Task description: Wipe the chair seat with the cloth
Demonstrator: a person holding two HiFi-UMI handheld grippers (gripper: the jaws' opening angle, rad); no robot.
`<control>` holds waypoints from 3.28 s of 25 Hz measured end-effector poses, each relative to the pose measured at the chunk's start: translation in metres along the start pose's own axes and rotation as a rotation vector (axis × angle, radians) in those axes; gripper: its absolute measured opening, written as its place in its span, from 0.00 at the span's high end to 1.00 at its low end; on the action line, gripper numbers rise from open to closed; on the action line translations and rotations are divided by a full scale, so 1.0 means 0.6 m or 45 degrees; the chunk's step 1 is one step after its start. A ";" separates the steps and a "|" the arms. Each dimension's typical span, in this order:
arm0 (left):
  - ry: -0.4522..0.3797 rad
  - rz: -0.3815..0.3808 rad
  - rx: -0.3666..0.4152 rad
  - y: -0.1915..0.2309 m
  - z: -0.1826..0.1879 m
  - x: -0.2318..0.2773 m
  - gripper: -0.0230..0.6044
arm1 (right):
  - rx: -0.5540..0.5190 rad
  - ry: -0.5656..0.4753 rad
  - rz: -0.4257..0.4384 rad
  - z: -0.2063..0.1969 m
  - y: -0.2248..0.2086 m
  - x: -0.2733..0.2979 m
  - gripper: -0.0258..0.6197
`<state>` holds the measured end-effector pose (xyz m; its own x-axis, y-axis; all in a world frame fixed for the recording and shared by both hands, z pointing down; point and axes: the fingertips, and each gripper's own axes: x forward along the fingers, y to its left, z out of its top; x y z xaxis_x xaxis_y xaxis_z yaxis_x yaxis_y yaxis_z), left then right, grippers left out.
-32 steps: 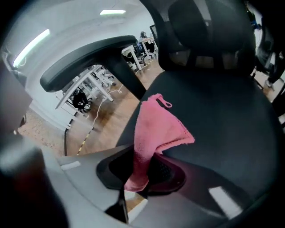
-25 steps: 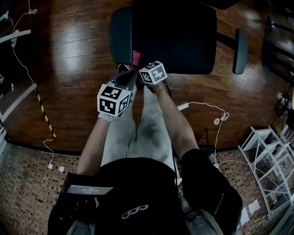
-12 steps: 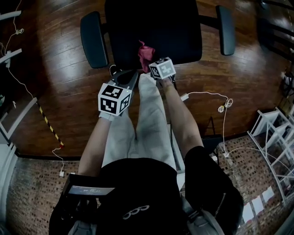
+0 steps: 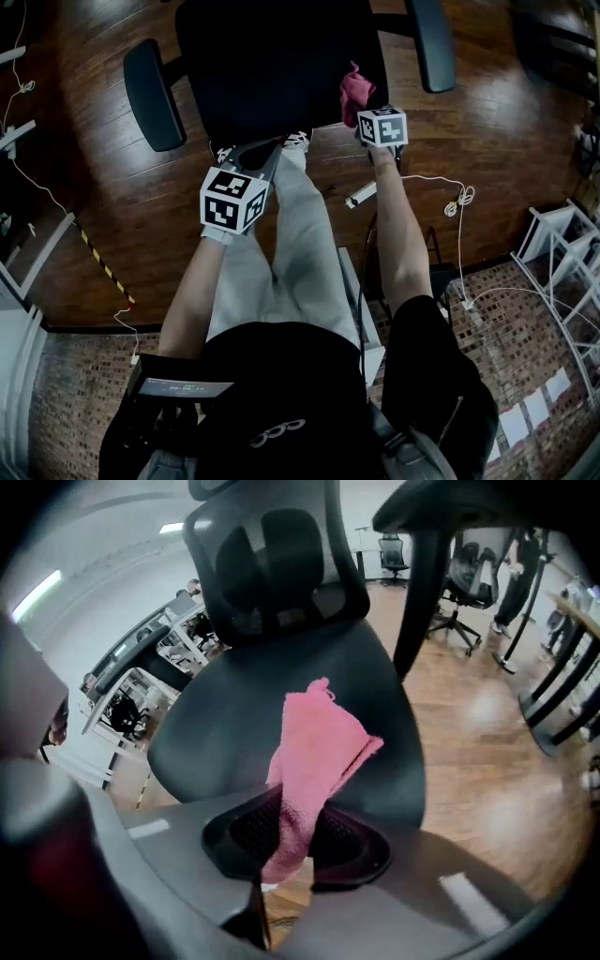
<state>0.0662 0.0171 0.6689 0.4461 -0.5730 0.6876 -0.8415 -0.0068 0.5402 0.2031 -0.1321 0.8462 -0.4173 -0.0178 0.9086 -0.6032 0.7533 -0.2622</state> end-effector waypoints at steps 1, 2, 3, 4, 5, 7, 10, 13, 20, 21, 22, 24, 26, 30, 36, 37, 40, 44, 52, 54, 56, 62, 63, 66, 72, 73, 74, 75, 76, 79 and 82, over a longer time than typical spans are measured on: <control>0.003 -0.003 0.003 -0.005 0.002 0.005 0.97 | 0.006 -0.007 -0.029 -0.001 -0.021 -0.012 0.86; 0.004 -0.006 0.007 -0.009 0.005 0.009 0.97 | 0.013 -0.013 -0.059 -0.003 -0.042 -0.024 0.86; 0.004 -0.008 0.010 -0.014 0.007 0.013 0.97 | 0.025 -0.014 -0.091 -0.008 -0.064 -0.035 0.86; 0.003 -0.008 0.012 -0.017 0.010 0.016 0.97 | 0.040 -0.012 -0.131 -0.015 -0.086 -0.045 0.86; 0.001 -0.008 0.012 -0.021 0.011 0.017 0.97 | 0.058 -0.005 -0.181 -0.024 -0.108 -0.056 0.86; 0.000 -0.009 0.009 -0.027 0.012 0.018 0.97 | 0.090 0.012 -0.309 -0.041 -0.151 -0.081 0.86; -0.003 -0.010 0.000 -0.030 0.010 0.013 0.97 | 0.112 0.031 -0.443 -0.059 -0.191 -0.109 0.86; -0.007 0.000 -0.018 -0.022 0.002 0.004 0.97 | 0.053 0.054 -0.395 -0.066 -0.165 -0.091 0.86; -0.019 0.031 -0.062 0.023 -0.027 -0.036 0.97 | -0.069 0.131 -0.383 -0.061 -0.037 -0.010 0.86; -0.022 0.035 -0.067 0.029 -0.031 -0.044 0.97 | -0.056 0.133 -0.375 -0.063 -0.018 -0.003 0.86; -0.025 0.038 -0.072 0.036 -0.035 -0.052 0.97 | -0.049 0.132 -0.353 -0.065 0.004 0.005 0.86; -0.028 0.044 -0.078 0.050 -0.045 -0.067 0.97 | -0.077 0.133 -0.293 -0.066 0.055 0.027 0.86; -0.035 0.048 -0.084 0.064 -0.054 -0.081 0.97 | -0.126 0.146 -0.232 -0.068 0.111 0.053 0.86; -0.051 0.059 -0.094 0.092 -0.069 -0.112 0.97 | -0.207 0.160 -0.182 -0.055 0.217 0.087 0.86; -0.077 0.080 -0.105 0.131 -0.085 -0.156 0.97 | -0.177 0.126 -0.056 -0.034 0.354 0.135 0.86; -0.083 0.085 -0.108 0.136 -0.086 -0.163 0.97 | -0.187 0.119 -0.031 -0.026 0.376 0.140 0.86; -0.108 0.100 -0.118 0.153 -0.086 -0.187 0.97 | -0.199 0.099 0.047 -0.007 0.442 0.154 0.86; -0.155 0.119 -0.127 0.163 -0.090 -0.231 0.97 | -0.188 0.066 0.176 0.014 0.529 0.161 0.86; -0.193 0.152 -0.127 0.173 -0.120 -0.265 0.97 | -0.168 -0.014 0.450 0.010 0.612 0.129 0.86; -0.229 0.155 -0.119 0.180 -0.101 -0.263 0.97 | -0.172 -0.056 0.419 0.018 0.585 0.104 0.86; -0.239 0.139 -0.114 0.160 -0.094 -0.263 0.97 | -0.143 -0.077 0.362 -0.001 0.550 0.052 0.86; -0.206 0.093 -0.110 0.014 -0.098 -0.288 0.97 | -0.054 -0.161 0.302 -0.077 0.486 -0.187 0.86; -0.208 0.084 -0.094 -0.009 -0.091 -0.289 0.97 | -0.042 -0.195 0.290 -0.078 0.475 -0.226 0.86; -0.237 0.065 -0.033 -0.063 -0.056 -0.294 0.97 | -0.027 -0.305 0.242 -0.069 0.451 -0.327 0.86; -0.303 0.026 0.060 -0.164 -0.016 -0.321 0.97 | -0.034 -0.512 0.160 -0.076 0.457 -0.481 0.86; -0.307 0.019 0.087 -0.181 -0.008 -0.322 0.97 | -0.036 -0.539 0.149 -0.076 0.459 -0.497 0.86; -0.309 0.011 0.113 -0.199 -0.003 -0.323 0.97 | -0.036 -0.562 0.138 -0.078 0.461 -0.512 0.86; -0.310 0.002 0.136 -0.217 0.001 -0.323 0.97 | -0.034 -0.582 0.126 -0.080 0.462 -0.523 0.86; -0.312 -0.008 0.157 -0.233 0.005 -0.322 0.97 | -0.033 -0.597 0.116 -0.082 0.463 -0.532 0.86; -0.316 -0.034 0.211 -0.269 0.010 -0.321 0.97 | -0.028 -0.630 0.108 -0.085 0.468 -0.544 0.86; -0.311 -0.049 0.241 -0.299 0.004 -0.317 0.97 | -0.029 -0.666 0.118 -0.089 0.464 -0.560 0.86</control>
<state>0.1316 0.1254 0.4401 0.4112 -0.7494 0.5190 -0.8776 -0.1716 0.4476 0.2118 0.1186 0.4853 -0.7548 -0.2719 0.5970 -0.5354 0.7812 -0.3211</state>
